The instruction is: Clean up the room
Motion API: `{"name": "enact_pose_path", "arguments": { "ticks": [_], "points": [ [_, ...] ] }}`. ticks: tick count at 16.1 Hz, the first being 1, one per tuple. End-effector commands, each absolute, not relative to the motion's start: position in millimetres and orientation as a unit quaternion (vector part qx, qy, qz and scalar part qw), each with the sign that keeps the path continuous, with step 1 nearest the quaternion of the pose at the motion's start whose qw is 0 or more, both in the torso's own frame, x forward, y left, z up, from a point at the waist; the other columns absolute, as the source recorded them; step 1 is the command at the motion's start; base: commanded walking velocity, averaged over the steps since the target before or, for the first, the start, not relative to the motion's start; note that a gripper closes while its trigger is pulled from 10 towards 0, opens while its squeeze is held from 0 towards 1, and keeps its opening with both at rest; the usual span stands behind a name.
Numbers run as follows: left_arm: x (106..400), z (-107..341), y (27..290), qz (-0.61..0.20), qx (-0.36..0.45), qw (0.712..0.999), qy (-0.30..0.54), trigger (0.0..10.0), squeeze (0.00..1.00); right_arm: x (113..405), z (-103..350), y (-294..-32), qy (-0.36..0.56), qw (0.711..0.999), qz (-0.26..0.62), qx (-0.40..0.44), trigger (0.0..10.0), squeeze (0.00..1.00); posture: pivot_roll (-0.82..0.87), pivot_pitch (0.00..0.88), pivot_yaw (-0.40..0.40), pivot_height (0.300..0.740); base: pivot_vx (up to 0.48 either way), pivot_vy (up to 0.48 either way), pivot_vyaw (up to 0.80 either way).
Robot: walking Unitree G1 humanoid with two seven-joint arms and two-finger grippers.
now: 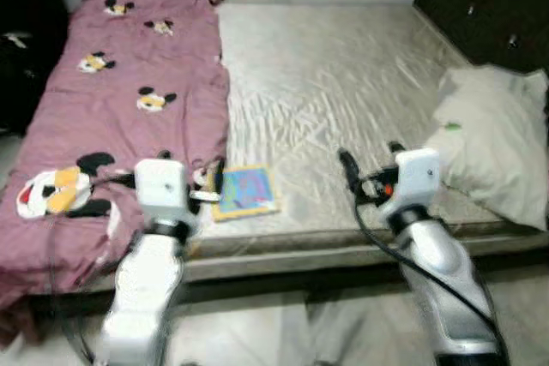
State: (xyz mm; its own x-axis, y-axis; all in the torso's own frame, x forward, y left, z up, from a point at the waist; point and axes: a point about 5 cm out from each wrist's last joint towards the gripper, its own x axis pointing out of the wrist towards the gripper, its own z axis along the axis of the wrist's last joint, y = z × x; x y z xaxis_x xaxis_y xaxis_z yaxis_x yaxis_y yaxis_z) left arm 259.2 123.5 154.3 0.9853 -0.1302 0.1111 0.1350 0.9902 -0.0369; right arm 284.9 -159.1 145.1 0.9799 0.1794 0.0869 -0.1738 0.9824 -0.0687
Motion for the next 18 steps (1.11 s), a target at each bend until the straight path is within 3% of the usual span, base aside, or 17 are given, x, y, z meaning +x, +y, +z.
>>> {"name": "enact_pose_path", "arguments": {
  "ticks": [1, 7, 18],
  "points": [
    [258.6, 156.2, 129.0, -0.062, -0.01, 0.996, -0.061, 10.0, 0.0, 286.4, 152.5, -153.9, -0.064, 0.993, 0.096, -0.027, 10.0, 0.0, -0.1, 0.125, -0.039, 0.74, 0.0, 0.0, 0.47],
    [256.7, 160.4, 125.7, -0.094, -0.029, 0.992, -0.083, 10.0, 0.0, 287.0, 151.0, -156.2, -0.063, 0.994, 0.089, -0.031, 10.0, 0.0, -0.11, 0.122, -0.036, 0.74, 0.0, 0.0, 0.0],
    [256.8, 162.7, 122.2, -0.118, -0.041, 0.988, -0.095, 10.0, 0.0, 291.8, 153.2, -157.3, -0.071, 0.993, 0.085, -0.03, 10.0, 0.0, -0.1, 0.104, -0.037, 0.74, 0.445, 0.0, 0.0]
  ]
}}
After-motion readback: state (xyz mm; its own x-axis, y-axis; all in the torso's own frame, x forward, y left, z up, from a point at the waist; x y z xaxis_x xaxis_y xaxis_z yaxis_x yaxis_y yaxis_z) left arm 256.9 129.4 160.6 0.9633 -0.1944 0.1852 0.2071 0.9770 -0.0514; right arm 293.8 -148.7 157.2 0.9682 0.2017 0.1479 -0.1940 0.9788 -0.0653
